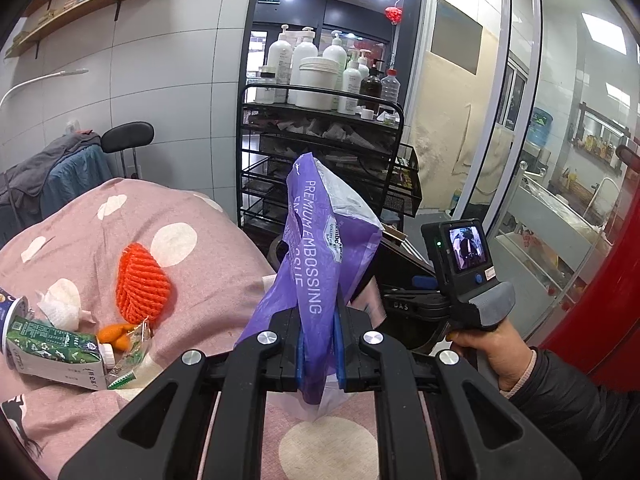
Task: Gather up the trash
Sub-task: 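Carry the wrapper and bag to the bin and release both inside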
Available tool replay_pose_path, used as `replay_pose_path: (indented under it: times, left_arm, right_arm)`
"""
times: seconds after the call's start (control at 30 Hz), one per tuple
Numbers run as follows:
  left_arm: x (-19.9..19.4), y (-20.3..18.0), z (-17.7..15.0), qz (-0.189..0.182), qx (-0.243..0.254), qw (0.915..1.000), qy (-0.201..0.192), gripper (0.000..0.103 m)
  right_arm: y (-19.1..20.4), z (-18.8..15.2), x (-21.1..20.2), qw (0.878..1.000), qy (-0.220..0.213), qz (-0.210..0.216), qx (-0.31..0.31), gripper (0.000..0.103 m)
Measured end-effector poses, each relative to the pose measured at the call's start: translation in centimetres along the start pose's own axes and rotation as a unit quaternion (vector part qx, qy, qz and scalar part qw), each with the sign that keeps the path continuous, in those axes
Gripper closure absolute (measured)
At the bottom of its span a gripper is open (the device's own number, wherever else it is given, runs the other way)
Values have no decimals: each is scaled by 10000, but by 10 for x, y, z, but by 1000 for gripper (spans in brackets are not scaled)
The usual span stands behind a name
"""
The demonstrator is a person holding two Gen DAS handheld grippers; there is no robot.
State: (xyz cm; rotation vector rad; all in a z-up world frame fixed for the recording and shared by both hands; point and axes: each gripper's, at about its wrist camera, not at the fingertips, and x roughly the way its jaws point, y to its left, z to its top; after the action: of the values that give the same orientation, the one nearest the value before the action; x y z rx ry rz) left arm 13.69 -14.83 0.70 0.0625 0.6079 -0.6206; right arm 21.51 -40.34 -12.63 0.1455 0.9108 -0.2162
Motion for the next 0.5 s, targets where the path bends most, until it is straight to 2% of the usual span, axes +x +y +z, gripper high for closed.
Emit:
replay_pose_path:
  times: [0.1,0.27,0.5]
  left_arm:
    - [4,0,2,-10,19,10000,25,92]
    - [15,-3,10,-86,17,9999,56,92]
    - [41,-16,21,-243,88,9995,188,92]
  right_arm:
    - [2,-1,-9,9999,-131,16,-35,35]
    - [-1,-3,-32,9991,-412,19,88,24]
    - [-2,-6,-66,9971,-741,-108,91,18]
